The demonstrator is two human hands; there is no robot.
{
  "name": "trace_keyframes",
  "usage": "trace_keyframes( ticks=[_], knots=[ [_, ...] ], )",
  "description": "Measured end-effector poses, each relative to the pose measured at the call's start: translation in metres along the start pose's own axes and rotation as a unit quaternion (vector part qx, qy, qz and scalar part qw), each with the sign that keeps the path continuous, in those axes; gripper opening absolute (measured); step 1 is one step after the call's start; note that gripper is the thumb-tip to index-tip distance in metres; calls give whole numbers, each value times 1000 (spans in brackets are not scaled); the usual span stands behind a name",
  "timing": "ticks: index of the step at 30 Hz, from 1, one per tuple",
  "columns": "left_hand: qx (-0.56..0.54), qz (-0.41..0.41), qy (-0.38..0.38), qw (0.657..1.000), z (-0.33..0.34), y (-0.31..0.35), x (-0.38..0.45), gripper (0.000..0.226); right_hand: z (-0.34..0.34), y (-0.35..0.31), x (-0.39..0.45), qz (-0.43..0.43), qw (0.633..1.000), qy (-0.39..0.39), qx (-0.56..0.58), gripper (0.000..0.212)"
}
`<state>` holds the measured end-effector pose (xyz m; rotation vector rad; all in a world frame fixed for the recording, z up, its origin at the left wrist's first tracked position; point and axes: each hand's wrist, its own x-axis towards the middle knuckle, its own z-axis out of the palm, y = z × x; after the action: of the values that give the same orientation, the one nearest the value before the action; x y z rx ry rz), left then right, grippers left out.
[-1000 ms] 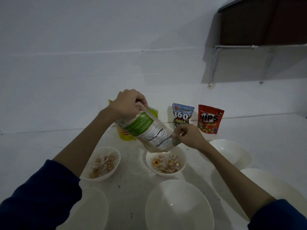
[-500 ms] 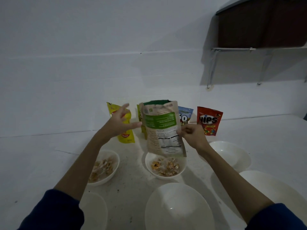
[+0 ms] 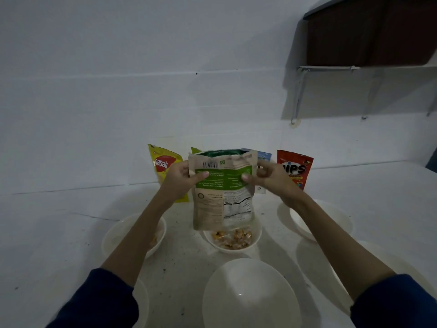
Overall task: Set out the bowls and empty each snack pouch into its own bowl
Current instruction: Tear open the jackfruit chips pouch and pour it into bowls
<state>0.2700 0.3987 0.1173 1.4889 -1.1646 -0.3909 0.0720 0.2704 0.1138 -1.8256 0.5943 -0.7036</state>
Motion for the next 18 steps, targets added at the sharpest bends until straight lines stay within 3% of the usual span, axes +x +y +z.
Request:
trace_keyframes(
  ticks=[2,5,8,13,18],
  knots=[
    [9,18,-23,1000,1,9,2,32,-4,-15,5,-19,999,23,41,28],
    [2,2,-84,996,-1,23,5,32,-7,-26,9,-21,999,27,-2,28],
    [76,-4,-54,996,0,32,10,18,-7,-24,11,-8,998,40,-38,28],
    [159,29,-15,987,2,42,15,17,-9,-31,8,-25,994,59,-88,24],
    [218,82,-31,972,3,76,16,10,-21,-63,-8,-76,978,33,-192,22]
  ],
)
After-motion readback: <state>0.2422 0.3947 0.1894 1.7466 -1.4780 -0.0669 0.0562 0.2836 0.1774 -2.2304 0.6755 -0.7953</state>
